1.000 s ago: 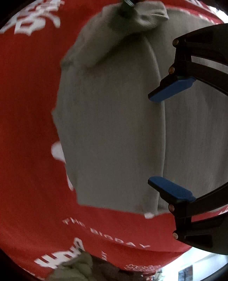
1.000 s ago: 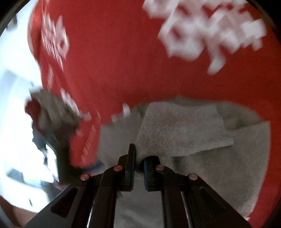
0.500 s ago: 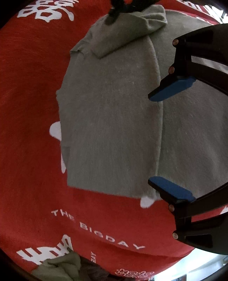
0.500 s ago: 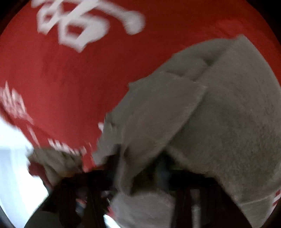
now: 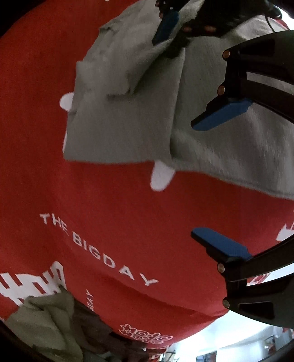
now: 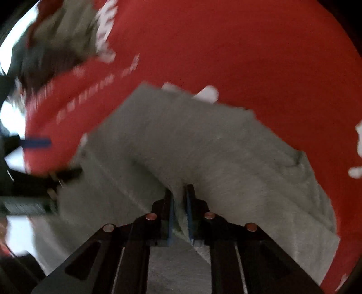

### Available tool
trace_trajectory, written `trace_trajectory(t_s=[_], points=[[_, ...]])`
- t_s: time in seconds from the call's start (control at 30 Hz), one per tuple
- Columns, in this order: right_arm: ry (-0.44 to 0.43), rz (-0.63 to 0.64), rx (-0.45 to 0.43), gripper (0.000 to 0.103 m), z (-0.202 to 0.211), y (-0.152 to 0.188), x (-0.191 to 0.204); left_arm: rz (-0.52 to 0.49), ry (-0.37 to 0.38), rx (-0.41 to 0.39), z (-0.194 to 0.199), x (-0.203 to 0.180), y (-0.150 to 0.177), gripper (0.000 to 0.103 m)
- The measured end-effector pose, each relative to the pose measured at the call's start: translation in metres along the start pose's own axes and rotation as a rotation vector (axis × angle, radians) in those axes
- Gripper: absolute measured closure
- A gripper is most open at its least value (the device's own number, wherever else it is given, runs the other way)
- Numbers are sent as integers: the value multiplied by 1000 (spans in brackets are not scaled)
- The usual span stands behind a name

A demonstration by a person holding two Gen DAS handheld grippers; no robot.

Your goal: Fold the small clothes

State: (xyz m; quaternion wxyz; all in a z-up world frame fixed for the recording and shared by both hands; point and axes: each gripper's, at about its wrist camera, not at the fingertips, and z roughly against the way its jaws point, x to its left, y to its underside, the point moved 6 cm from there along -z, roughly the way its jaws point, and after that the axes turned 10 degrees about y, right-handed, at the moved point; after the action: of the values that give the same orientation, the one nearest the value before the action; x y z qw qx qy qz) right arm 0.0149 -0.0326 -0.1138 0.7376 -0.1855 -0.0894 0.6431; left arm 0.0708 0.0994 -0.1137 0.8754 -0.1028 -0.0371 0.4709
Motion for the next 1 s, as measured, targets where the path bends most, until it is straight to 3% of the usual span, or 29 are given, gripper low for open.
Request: trace_trajectory(t_s=[0.03,0.07,0.2,0.37,0.53,0.67,0.77,0.87,0.9,0.97,1.0], points=[[-3,3,-8,56,3,-1,1,-3,-3,-1,2,-1,1,15],[-16,1,-12,51,7,-1,3,-8,-5,-2,3,1,0,15],[-88,-130,16,49,26,8,-14,-14,26,-19,15,-4,-8,15],[-200,-561,98,49,48,70,-80,-66,78,-43,25,-28,-21,15],[-163,-992,151,49,57,155,-160,-109,117,-45,25,-58,-29,15],[-80,-1311,114,49,71,220,-218,-146,142,-60,20,-83,-43,15],[-82,-1391,92,49,66,240,-241,-182,145,-42,6,-102,-51,15],[-207,-1361,137,49,36,239,-246,-232,89,-6,-16,-111,-49,15],[-214,-1352,133,50,33,239,-251,-245,67,0,-20,-111,-47,15],[-245,-1335,134,85,34,233,-258,-251,65,-6,-21,-111,-44,15],[-250,-1300,124,88,40,227,-262,-247,68,-8,-20,-110,-43,15]])
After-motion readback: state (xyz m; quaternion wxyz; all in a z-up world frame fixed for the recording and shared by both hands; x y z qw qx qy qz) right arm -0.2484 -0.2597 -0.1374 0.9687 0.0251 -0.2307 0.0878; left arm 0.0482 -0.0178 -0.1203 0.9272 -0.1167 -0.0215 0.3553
